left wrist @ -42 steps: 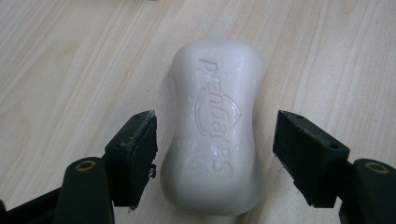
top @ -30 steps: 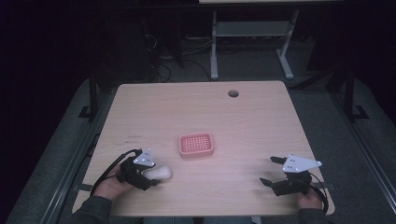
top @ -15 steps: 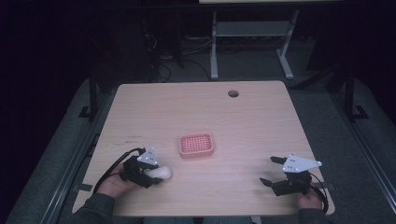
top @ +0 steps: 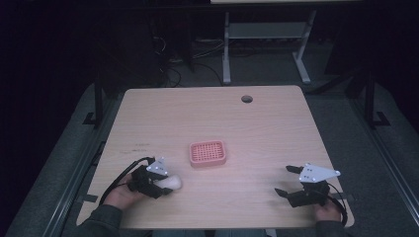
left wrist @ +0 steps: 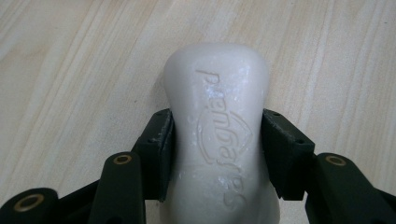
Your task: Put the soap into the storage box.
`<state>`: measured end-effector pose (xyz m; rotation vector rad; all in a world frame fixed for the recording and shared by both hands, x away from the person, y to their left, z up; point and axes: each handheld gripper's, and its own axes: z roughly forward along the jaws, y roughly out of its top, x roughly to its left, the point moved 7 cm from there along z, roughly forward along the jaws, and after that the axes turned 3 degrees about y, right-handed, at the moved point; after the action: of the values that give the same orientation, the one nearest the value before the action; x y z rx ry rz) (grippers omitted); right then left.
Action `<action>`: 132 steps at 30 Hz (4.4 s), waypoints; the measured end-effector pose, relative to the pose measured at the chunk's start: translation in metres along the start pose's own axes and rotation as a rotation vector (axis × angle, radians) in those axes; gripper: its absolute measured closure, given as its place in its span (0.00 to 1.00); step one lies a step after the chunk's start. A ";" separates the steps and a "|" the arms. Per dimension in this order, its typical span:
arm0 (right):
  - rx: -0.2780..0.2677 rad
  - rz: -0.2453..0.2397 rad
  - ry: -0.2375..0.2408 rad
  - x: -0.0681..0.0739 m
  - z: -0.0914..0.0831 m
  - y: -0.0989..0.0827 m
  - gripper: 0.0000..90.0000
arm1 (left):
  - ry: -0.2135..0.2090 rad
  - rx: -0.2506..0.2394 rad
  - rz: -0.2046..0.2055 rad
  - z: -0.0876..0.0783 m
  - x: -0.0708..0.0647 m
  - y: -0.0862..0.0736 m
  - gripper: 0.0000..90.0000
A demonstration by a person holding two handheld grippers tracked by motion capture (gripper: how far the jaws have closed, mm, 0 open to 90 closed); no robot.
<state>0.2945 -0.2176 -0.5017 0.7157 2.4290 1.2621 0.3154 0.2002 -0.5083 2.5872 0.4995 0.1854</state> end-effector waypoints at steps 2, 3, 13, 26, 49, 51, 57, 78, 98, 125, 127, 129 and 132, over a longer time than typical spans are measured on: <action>0.000 -0.001 -0.001 0.000 0.000 0.000 0.15 | 0.002 0.005 -0.010 0.000 -0.001 0.001 0.54; -0.002 -0.004 -0.002 0.000 0.000 0.000 0.15 | 0.007 0.023 -0.001 0.000 -0.001 0.001 0.54; -0.010 -0.008 -0.004 -0.001 -0.002 0.001 0.15 | 0.007 0.026 -0.001 -0.001 -0.002 0.001 0.55; -0.014 -0.004 -0.001 0.000 -0.003 0.001 0.15 | 0.036 0.011 0.021 -0.010 -0.004 0.007 0.55; -0.036 0.037 0.004 -0.001 -0.007 -0.002 0.15 | 0.028 0.000 0.033 -0.021 0.010 0.023 0.55; -0.039 0.041 0.005 -0.002 -0.007 -0.002 0.15 | 0.025 0.001 0.037 -0.021 0.012 0.027 0.55; -0.048 0.043 0.006 -0.003 -0.008 -0.002 0.15 | 0.020 0.008 0.045 -0.021 0.013 0.034 0.55; -0.062 0.048 0.008 -0.004 -0.010 -0.001 0.15 | -0.004 0.021 0.060 -0.015 0.025 0.054 0.55; -0.071 0.049 0.005 -0.004 -0.011 0.000 0.15 | -0.001 0.017 0.078 -0.014 0.035 0.077 0.55; -0.081 0.054 0.009 -0.005 -0.012 0.001 0.15 | 0.003 0.045 0.100 -0.006 0.048 0.105 0.55; -0.082 0.055 0.011 -0.005 -0.012 0.001 0.15 | 0.004 0.043 0.104 -0.005 0.049 0.108 0.55; -0.083 0.054 0.010 -0.005 -0.012 0.001 0.15 | 0.005 0.045 0.117 -0.005 0.050 0.111 0.55; -0.083 0.055 0.010 -0.005 -0.013 0.001 0.15 | 0.001 0.036 0.118 -0.002 0.051 0.116 0.55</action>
<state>0.2926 -0.2286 -0.4938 0.7599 2.3638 1.3824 0.3981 0.1264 -0.4468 2.6531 0.3543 0.2197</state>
